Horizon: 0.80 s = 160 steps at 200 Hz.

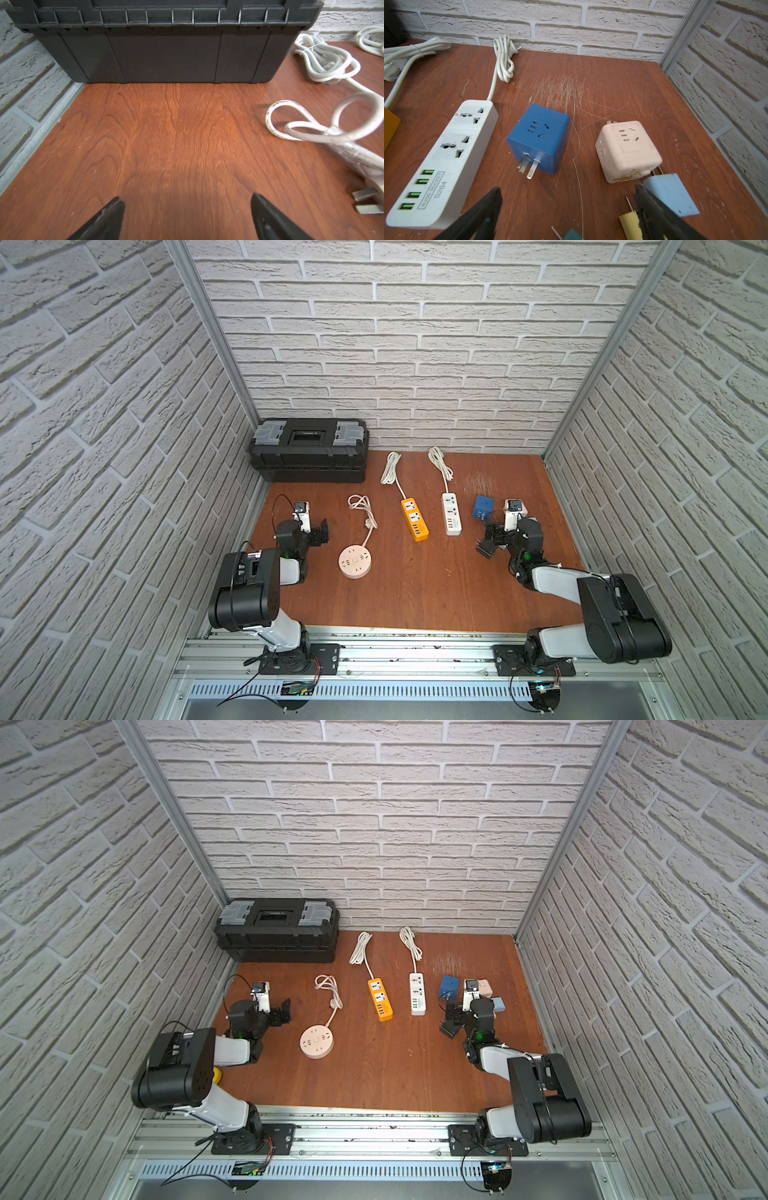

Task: Pull the plug off the socket
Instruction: Reset both arms

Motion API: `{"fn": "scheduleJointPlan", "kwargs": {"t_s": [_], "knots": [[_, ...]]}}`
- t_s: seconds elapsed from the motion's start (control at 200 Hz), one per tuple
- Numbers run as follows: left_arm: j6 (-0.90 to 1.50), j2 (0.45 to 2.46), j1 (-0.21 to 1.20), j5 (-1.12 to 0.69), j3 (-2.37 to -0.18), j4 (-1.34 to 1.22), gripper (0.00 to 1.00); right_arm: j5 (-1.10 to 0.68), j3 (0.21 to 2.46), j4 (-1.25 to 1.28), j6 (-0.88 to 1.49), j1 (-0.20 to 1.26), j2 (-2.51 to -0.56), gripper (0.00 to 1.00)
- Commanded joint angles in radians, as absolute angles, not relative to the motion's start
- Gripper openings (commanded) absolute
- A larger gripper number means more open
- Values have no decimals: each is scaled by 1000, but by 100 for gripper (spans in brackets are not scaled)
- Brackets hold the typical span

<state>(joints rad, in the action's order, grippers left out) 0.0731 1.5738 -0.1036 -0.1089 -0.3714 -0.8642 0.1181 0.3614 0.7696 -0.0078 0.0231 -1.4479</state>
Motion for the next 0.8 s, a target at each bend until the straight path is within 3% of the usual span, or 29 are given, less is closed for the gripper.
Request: {"fn": "scheduleJointPlan", "kwargs": {"t_s": [0.0, 0.14, 0.235, 0.795], "knots": [[85, 1565, -107, -104, -385, -910, 98, 112, 325, 995, -23, 18, -1534, 100], [85, 1565, -107, -103, -385, -910, 98, 106, 400, 809, -26, 18, -1507, 100], [85, 1565, -108, -103, -385, -910, 98, 110, 379, 903, -26, 17, -1536, 99], [85, 1565, -107, -103, -385, -910, 98, 109, 396, 831, -24, 17, -1515, 99]]}}
